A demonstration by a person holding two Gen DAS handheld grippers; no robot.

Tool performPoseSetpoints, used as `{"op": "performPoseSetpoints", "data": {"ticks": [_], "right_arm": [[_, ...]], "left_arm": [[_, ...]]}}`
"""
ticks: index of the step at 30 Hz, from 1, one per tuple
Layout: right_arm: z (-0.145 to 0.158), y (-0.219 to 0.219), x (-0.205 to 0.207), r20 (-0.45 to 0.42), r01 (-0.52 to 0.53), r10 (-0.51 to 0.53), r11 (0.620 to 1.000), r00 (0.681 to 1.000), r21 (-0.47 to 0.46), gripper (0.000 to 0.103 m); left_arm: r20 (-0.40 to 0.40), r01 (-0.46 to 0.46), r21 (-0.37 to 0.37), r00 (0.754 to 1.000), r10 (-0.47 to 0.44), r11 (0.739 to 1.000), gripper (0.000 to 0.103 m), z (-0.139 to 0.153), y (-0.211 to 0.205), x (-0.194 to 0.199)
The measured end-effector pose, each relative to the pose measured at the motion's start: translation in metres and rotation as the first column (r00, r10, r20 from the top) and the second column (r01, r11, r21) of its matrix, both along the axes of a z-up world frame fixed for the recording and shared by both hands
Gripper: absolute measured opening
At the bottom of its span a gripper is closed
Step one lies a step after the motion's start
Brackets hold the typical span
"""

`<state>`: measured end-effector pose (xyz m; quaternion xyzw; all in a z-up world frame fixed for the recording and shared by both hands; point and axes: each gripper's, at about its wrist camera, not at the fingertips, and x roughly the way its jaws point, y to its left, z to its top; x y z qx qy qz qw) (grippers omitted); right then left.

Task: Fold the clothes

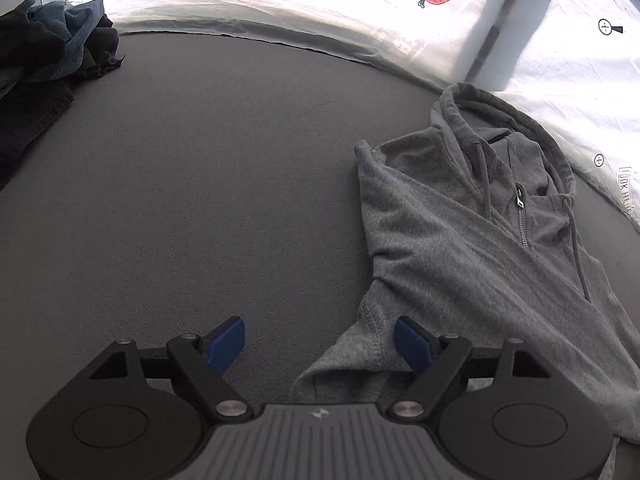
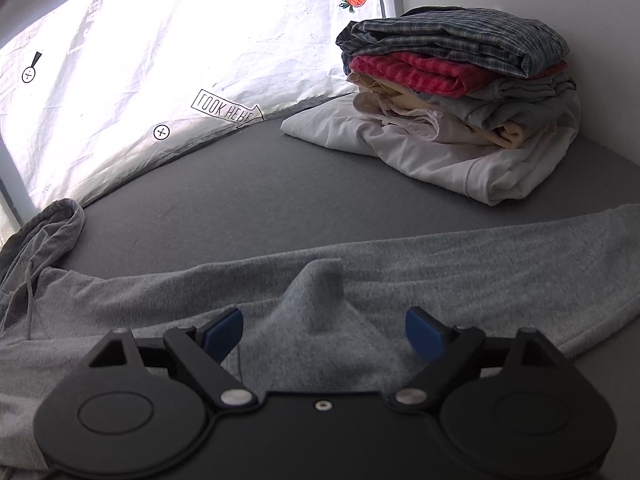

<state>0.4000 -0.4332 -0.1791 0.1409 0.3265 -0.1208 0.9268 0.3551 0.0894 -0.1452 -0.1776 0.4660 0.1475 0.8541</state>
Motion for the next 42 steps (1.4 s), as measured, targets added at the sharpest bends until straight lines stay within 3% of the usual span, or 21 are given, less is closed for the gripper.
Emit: {"op": "performPoseSetpoints", "data": {"ticks": [3,6,8,11,15,18,20,24,30,32,36,42], "right_arm": [[0.006,-0.003,-0.009,0.021,0.022,-0.023,0.997,1.0,0.067,0.077],[0.008,0.0,-0.008,-0.025,-0.019,0.02,0.998,0.999,0.059,0.063],[0.01,0.0,-0.008,-0.039,-0.038,0.041,0.997,0.998,0.066,0.038],[0.014,-0.003,-0.01,-0.036,-0.058,0.062,0.994,0.997,0.096,0.02],[0.019,-0.008,-0.013,-0.02,-0.07,0.074,0.986,0.997,0.153,0.012],[0.023,-0.019,-0.018,0.02,-0.032,0.028,0.952,0.999,0.304,0.011],[0.018,-0.032,-0.024,0.037,0.023,-0.048,0.871,0.998,0.492,0.011],[-0.004,-0.054,-0.042,0.04,0.096,-0.218,0.577,0.975,0.811,0.011],[-0.034,-0.046,-0.065,0.008,0.076,-0.378,0.207,0.926,0.975,0.011],[-0.04,-0.035,-0.066,-0.009,0.063,-0.376,0.131,0.927,0.989,0.011],[-0.036,-0.012,-0.061,-0.007,0.04,-0.326,0.093,0.945,0.995,0.011],[-0.014,0.028,-0.037,0.071,-0.048,-0.202,0.114,0.977,0.992,0.011]], "left_arm": [[0.002,0.006,0.009,1.0,-0.006,1.0,0.085,-0.003,0.0,-0.004],[-0.009,0.048,0.044,0.999,-0.047,0.998,0.094,-0.006,-0.008,-0.001],[-0.021,0.088,0.08,0.996,-0.086,0.993,0.099,-0.01,-0.017,0.002],[-0.017,0.1,0.104,0.995,-0.099,0.99,0.103,-0.012,-0.021,0.001],[-0.01,0.111,0.133,0.994,-0.111,0.985,0.103,-0.015,-0.027,0.0],[-0.006,0.119,0.155,0.993,-0.12,0.981,0.103,-0.017,-0.03,-0.001],[-0.001,0.125,0.167,0.992,-0.127,0.978,0.103,-0.018,-0.032,-0.003],[0.004,0.142,0.175,0.989,-0.145,0.974,0.103,-0.018,-0.033,-0.004],[-0.002,0.157,0.179,0.987,-0.159,0.971,0.103,-0.018,-0.034,-0.003],[0.003,0.156,0.186,0.987,-0.159,0.97,0.103,-0.019,-0.035,-0.004],[0.007,0.162,0.187,0.986,-0.167,0.969,0.103,-0.019,-0.034,-0.005],[0.021,0.183,0.194,0.981,-0.191,0.964,0.103,-0.02,-0.034,-0.007]]}}
